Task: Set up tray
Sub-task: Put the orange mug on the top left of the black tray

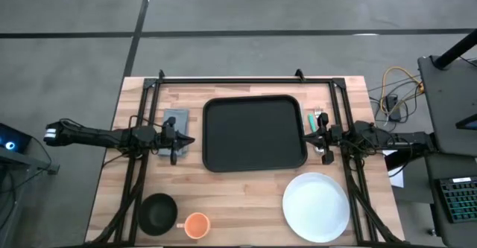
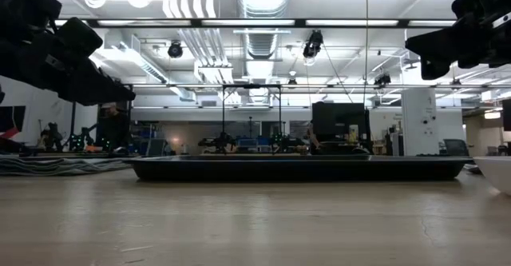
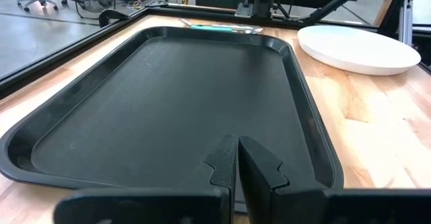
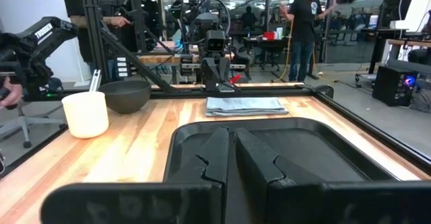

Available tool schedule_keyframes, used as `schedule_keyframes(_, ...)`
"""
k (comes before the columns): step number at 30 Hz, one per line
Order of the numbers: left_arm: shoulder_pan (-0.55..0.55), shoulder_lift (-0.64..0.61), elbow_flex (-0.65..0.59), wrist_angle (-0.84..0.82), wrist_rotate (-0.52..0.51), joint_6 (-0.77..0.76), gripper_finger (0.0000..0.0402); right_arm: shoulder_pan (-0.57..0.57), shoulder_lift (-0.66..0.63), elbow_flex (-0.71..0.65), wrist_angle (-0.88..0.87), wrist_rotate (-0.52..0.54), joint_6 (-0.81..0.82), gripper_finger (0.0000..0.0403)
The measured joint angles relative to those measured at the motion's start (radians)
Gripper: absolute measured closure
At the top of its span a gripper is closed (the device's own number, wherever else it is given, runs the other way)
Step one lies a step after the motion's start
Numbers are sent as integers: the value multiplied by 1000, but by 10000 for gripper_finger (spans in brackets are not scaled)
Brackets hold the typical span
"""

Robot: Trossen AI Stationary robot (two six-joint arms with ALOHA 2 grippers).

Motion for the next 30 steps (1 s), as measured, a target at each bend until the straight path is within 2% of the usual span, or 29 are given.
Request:
schedule_keyframes(6,0,0,0,-1,-3,5,401,0,0,0,1,1,-105,385)
schedule_keyframes(9,0,0,6,-7,-3,-79,401,0,0,0,2,2,-149,385)
schedule_keyframes(14,0,12,103,-78,-3,-66,374,0,0,0,1,62,-180,385)
schedule_keyframes(17,0,45,228,-155,-3,-40,337,0,0,0,0,79,-158,385)
schedule_keyframes(22,0,163,504,-378,2,-20,267,0,0,0,-1,80,-137,385)
schedule_keyframes(27,-2,371,828,-638,156,-106,223,0,0,0,-2,79,-119,385)
schedule_keyframes(30,-19,516,1011,-807,187,-199,218,0,0,0,-2,79,-104,385)
